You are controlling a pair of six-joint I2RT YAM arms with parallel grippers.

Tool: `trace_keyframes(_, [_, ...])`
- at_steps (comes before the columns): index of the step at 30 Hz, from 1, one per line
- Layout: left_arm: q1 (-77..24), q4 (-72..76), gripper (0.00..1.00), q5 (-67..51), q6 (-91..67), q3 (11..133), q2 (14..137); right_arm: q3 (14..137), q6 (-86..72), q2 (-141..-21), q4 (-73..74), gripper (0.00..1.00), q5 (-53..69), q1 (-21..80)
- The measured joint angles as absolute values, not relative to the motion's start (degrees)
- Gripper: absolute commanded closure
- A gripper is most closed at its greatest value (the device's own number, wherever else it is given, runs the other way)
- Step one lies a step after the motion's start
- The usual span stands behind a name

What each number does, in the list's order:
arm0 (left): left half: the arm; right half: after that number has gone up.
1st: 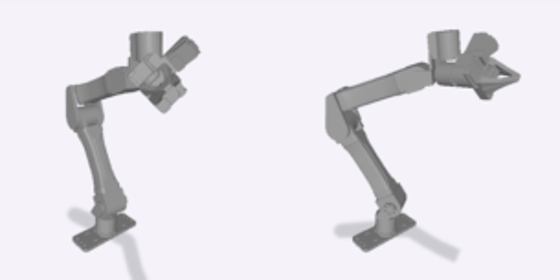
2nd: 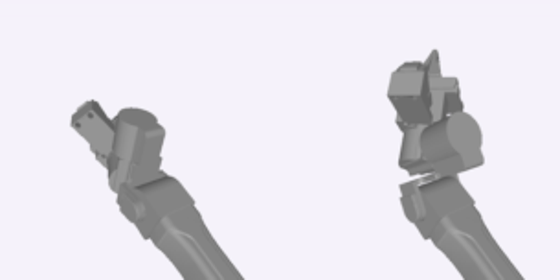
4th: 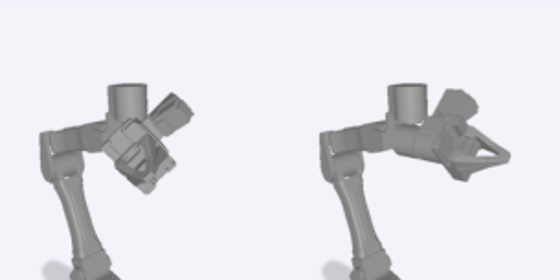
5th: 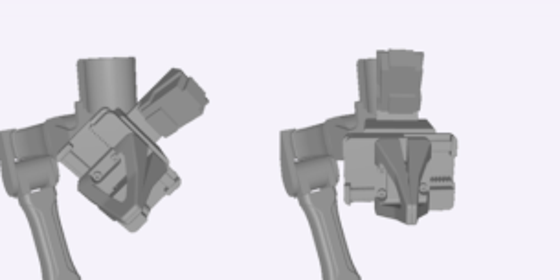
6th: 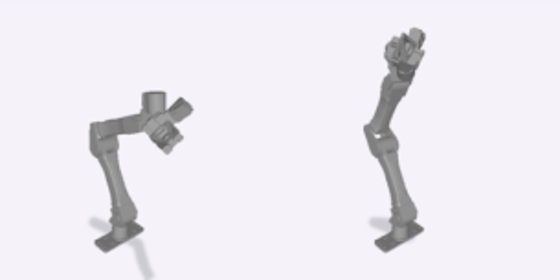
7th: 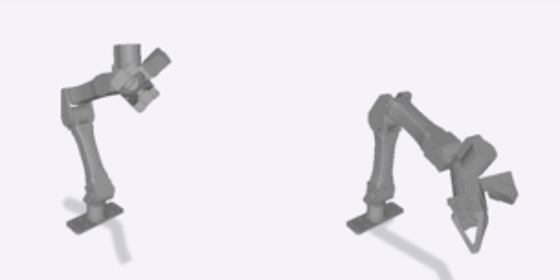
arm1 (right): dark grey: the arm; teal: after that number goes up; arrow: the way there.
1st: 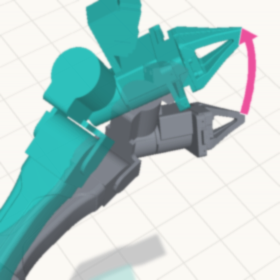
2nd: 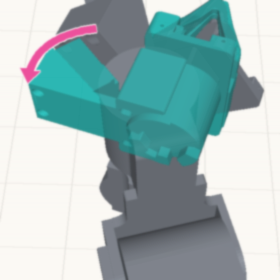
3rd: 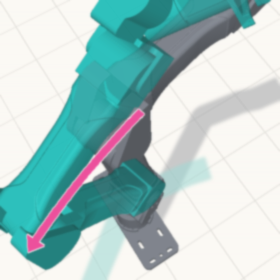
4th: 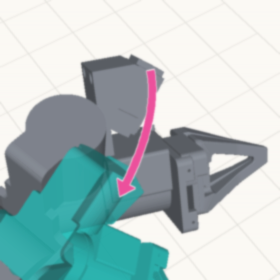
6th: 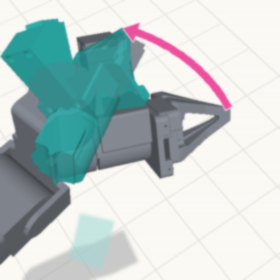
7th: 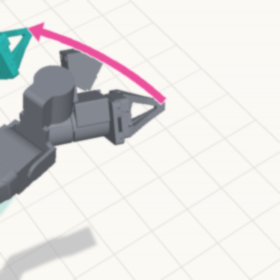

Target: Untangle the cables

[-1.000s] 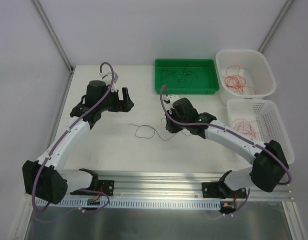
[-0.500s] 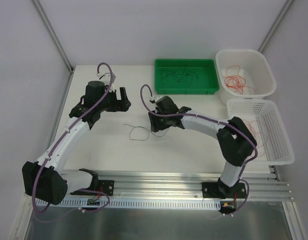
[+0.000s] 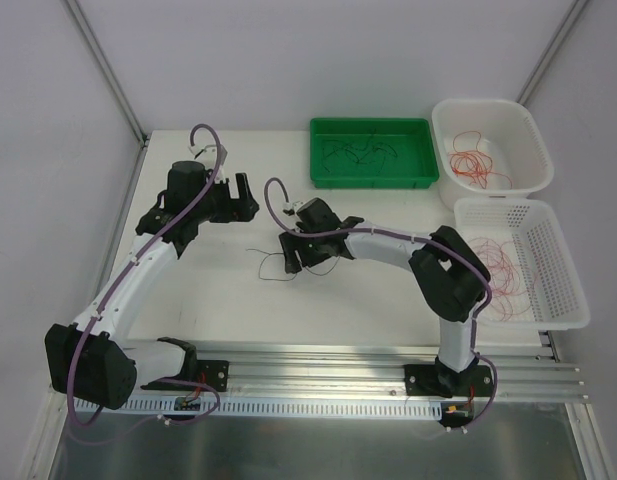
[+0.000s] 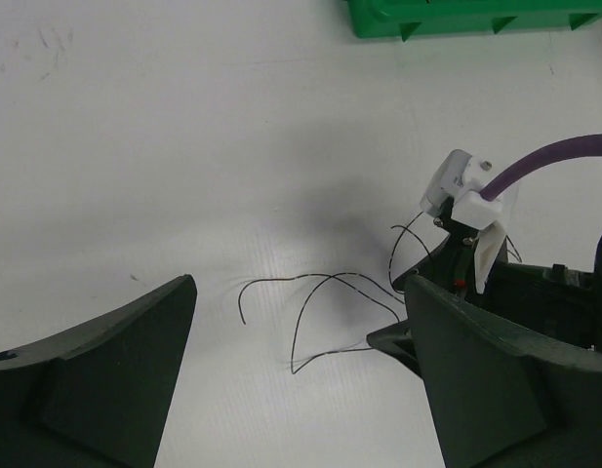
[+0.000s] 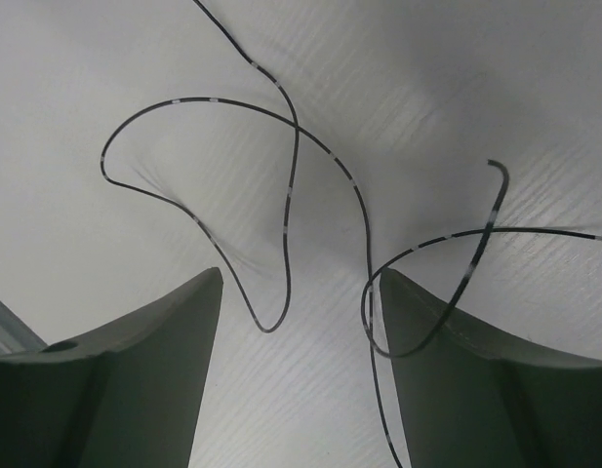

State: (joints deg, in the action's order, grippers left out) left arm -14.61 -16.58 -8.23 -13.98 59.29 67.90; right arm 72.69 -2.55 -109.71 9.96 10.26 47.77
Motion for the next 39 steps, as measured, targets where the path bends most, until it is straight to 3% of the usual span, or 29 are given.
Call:
trace_keyframes(7, [-14.1,-16.6,0.12,-8.3,-14.0,59.3,67.9,73.7,-1.4,-112.1,11.0,0.51,7.4,48.9])
trace_keyframes(13, [-13.4,-16.6,0.12,-8.3,-14.0,59.3,67.9,74.0,0.8,-112.2,12.5,0.84,2.9,50.2])
trace_keyframes(17, [-13.4,-16.6,0.12,-8.3,-14.0,59.3,67.9,74.0,1.3,-112.2,13.0,0.99,1.0,50.4])
trace_keyframes(24, [-12.6,-16.6,0.12,-7.5,-14.0,59.3,67.8,73.9,3.9,-109.3,16.5,0.99,-2.5,50.3])
trace_keyframes(30, [-12.6,-16.6,0.12,-6.3,-14.0,59.2,67.1,76.5,8.1,-99.1,22.7,0.99,-5.8,47.3])
trace_keyframes(39, [-12.6,-16.7,0.09,-4.1,-13.8,59.1,65.9,92.7,14.5,-91.1,26.1,0.99,-10.3,33.1])
